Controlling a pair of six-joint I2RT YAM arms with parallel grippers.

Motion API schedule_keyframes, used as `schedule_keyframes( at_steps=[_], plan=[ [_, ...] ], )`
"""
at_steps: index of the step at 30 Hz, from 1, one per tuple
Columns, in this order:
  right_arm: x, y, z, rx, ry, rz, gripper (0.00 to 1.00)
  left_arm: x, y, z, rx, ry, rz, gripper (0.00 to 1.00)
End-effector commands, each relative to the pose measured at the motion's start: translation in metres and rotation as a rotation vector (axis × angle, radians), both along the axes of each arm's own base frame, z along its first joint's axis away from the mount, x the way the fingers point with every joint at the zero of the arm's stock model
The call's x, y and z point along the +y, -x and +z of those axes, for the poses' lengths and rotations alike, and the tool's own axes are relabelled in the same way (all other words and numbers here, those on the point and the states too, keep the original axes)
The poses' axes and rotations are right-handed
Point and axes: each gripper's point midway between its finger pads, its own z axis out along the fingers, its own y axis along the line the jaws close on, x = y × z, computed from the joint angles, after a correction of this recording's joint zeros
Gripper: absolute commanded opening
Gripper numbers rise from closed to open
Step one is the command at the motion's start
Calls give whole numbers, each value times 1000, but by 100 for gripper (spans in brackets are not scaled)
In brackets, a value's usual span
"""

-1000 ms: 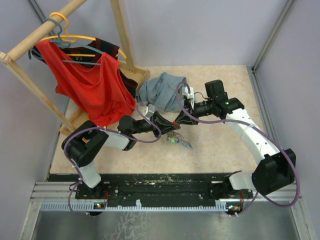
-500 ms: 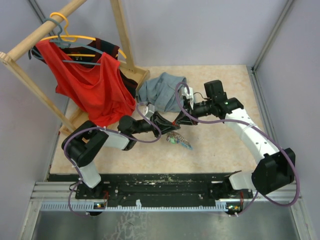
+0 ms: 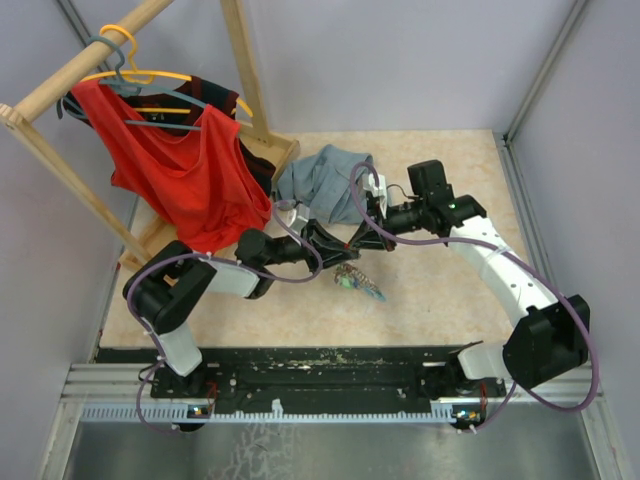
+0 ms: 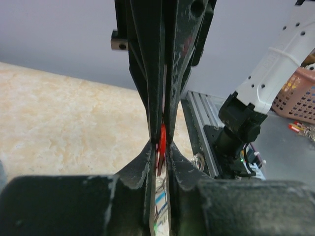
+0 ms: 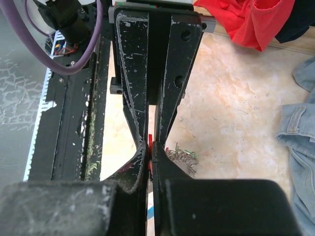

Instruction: Remove the keys from the keyring

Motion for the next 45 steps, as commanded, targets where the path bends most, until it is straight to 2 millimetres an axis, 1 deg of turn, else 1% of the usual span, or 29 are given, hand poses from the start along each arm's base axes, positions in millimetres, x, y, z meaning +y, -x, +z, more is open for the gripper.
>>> schedule_keyframes(
  at_steps=[1, 4, 10, 11, 14, 16, 17, 24, 26, 27, 28, 31, 35, 40, 45],
  plan=[
    [6, 6, 17, -28, -51, 37, 0, 7, 10, 60, -197, 200, -11, 19],
    [7, 6, 18, -29, -52, 35, 0, 5, 11, 60, -198, 200, -20, 22],
    [7, 6, 20, -31, -55, 32, 0, 3, 11, 55, -196, 192, -24, 22],
    [7, 6, 20, -31, -56, 32, 0, 3, 11, 54, -196, 190, -26, 21],
    [7, 6, 21, -31, -57, 33, 0, 2, 11, 51, -197, 184, -28, 13],
    [7, 7, 22, -32, -60, 35, 0, 2, 12, 50, -205, 179, -37, 3],
    [7, 7, 21, -31, -60, 35, 0, 2, 13, 49, -205, 177, -38, 0],
    [7, 9, 22, -21, -69, 47, 1, 4, 13, 49, -229, 176, -26, 0],
    [5, 10, 25, -17, -83, 54, 10, 5, 13, 49, -231, 175, -23, 0],
    [4, 11, 27, -15, -91, 59, 18, 6, 13, 49, -233, 175, -19, 0],
    [3, 12, 29, -15, -98, 61, 23, 7, 13, 49, -235, 175, -18, 0],
    [-2, 11, 34, -24, -110, 52, 34, 8, 12, 49, -236, 175, -12, 0],
    [-12, 5, 38, -33, -124, 25, 35, 11, 9, 53, -236, 184, 11, 0],
    [-25, -3, 36, -33, -141, -10, 35, 15, 4, 59, -240, 201, 48, 0],
    [-29, -7, 24, -42, -145, -19, 34, 18, 3, 64, -252, 205, 44, 0]
  ],
)
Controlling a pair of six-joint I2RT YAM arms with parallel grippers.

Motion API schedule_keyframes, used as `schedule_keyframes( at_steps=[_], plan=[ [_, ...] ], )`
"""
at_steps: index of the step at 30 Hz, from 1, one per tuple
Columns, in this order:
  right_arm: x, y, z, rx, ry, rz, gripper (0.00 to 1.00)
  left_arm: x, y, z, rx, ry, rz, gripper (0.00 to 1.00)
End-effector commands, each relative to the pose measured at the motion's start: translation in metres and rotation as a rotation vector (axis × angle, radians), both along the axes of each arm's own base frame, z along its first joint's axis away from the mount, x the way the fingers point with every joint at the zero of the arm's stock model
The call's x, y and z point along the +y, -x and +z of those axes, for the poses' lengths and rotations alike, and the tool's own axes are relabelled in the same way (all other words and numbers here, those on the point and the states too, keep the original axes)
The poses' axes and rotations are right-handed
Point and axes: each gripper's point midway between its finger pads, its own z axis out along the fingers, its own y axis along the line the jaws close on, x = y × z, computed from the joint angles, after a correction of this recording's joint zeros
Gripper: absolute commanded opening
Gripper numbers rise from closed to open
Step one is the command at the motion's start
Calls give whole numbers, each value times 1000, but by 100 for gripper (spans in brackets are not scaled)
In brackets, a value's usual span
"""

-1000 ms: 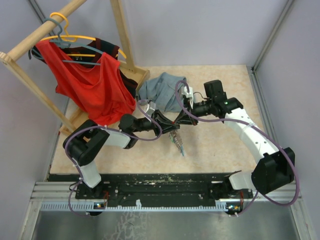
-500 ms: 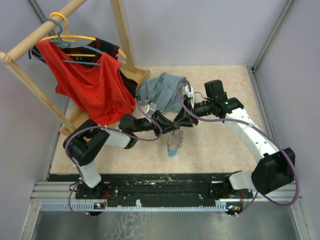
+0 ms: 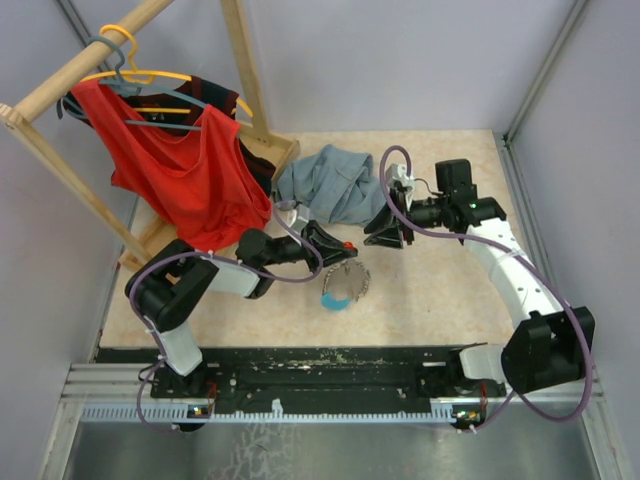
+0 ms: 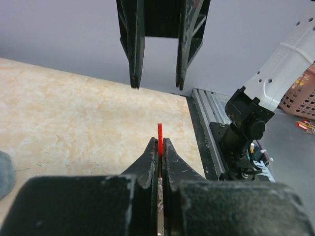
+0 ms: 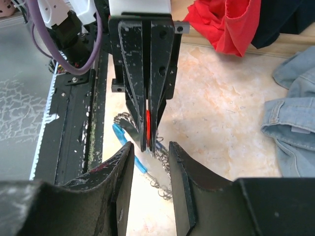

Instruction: Remove the keys from the keyring

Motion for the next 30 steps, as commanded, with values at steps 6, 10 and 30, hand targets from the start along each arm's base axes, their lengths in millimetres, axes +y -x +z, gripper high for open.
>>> schedule_keyframes(
  at_steps=[6, 10, 30],
  plan=[
    [1, 1, -18, -94, -40, 46, 34, 26, 7, 77, -268, 217, 36, 0],
    [2, 1, -29, -118, -50, 60, 32, 29, 8, 83, -280, 226, 41, 0],
    [34, 0, -42, -11, -100, 51, 30, 49, -6, 123, -293, 348, 218, 0]
  ],
)
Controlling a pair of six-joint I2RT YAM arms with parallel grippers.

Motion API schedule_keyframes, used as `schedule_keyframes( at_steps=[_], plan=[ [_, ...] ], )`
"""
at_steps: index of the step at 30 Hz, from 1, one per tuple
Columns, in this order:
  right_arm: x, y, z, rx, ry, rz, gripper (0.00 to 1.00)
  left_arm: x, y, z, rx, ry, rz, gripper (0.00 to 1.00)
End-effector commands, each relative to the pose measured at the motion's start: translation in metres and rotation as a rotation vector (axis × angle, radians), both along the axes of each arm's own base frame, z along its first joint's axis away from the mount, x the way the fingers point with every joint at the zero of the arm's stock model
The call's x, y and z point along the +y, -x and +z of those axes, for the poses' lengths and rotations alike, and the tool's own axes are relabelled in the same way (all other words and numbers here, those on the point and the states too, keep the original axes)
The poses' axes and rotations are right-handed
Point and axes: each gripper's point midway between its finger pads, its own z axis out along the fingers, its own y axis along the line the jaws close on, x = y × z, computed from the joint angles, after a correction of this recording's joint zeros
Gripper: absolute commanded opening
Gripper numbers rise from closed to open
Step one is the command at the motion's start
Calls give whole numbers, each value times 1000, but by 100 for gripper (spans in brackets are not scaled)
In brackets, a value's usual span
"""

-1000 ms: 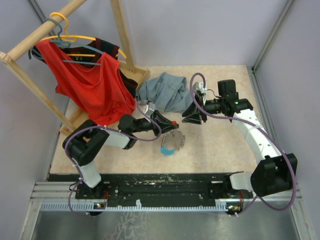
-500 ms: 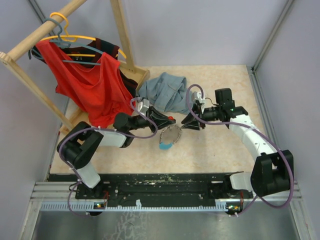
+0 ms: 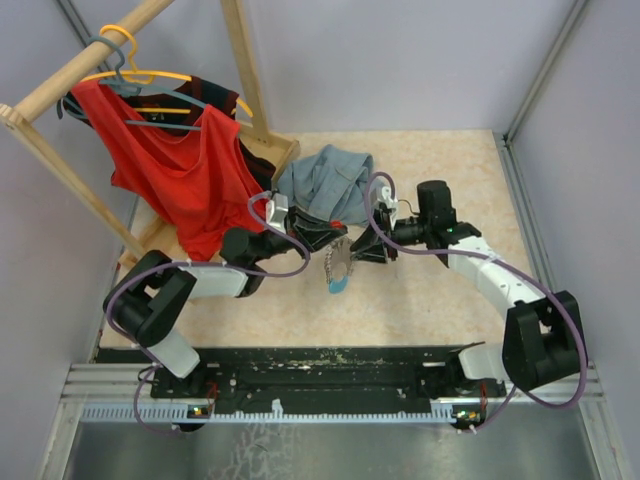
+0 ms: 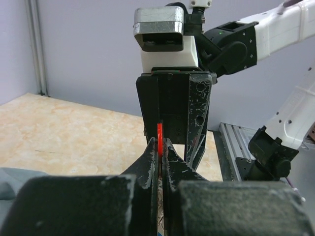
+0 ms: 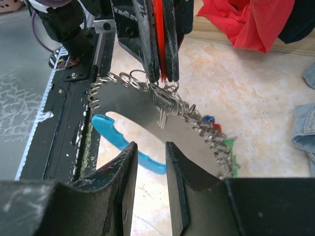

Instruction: Remove the keys from the keyring

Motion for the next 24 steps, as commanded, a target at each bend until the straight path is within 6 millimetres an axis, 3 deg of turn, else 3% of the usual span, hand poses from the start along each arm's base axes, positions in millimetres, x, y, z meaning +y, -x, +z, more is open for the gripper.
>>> schedule_keyframes(
  at_steps=[1, 9, 24],
  plan=[
    [11, -9, 17, -7, -66, -8, 30, 25, 14, 67, -222, 215, 65, 0],
    [26, -4, 18, 31, -87, 4, 31, 26, 10, 70, -206, 231, 81, 0],
    [31, -15, 15, 59, -91, -73, 32, 27, 9, 71, -191, 241, 89, 0]
  ],
)
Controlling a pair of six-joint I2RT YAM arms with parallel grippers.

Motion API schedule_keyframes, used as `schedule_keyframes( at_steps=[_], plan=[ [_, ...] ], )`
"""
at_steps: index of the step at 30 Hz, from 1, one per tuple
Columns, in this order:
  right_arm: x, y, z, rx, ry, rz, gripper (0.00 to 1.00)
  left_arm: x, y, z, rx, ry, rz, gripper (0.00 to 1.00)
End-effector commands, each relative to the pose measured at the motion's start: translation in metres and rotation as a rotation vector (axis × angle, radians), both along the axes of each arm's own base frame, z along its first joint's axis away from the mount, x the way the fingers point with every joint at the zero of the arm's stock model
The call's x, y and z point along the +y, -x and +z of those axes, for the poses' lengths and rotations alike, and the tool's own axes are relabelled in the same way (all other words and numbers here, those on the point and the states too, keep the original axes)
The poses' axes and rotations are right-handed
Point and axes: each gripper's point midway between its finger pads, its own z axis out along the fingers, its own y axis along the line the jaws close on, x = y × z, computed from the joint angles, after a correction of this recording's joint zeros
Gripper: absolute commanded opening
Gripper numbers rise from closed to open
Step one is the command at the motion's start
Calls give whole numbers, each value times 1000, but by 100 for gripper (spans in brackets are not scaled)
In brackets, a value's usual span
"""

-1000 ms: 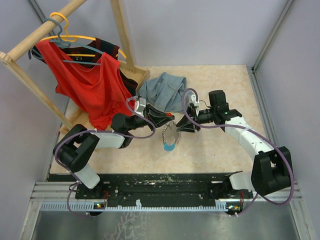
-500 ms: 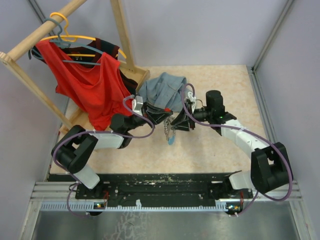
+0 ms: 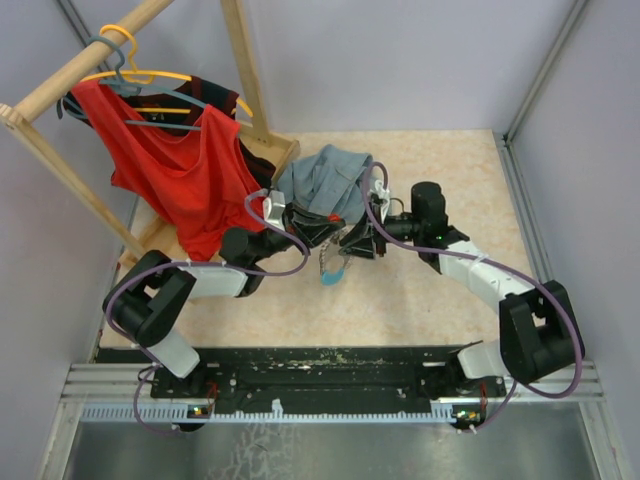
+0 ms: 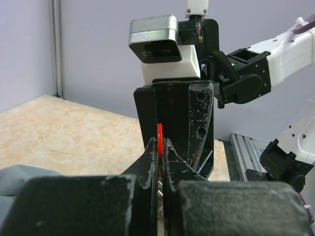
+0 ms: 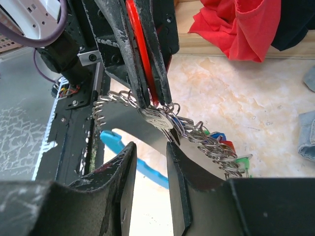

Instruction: Remove the keys from the keyring

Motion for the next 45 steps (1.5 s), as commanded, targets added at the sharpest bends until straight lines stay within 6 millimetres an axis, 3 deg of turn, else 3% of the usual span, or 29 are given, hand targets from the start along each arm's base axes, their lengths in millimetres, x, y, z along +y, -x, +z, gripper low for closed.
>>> schedule_keyframes(
  at_steps=[1, 13, 26, 45],
  plan=[
    [8, -2, 8, -41, -19, -1, 31, 23, 21, 66, -219, 201, 25, 0],
    [5, -7, 14, -83, 30, -14, 31, 24, 22, 66, -221, 202, 29, 0],
    [-20, -7, 29, -234, 131, 7, 29, 19, 38, 58, -264, 150, -54, 0],
    [-17, 7, 38, -261, 73, 79, 33, 8, 57, 47, -279, 81, -215, 0]
  ],
)
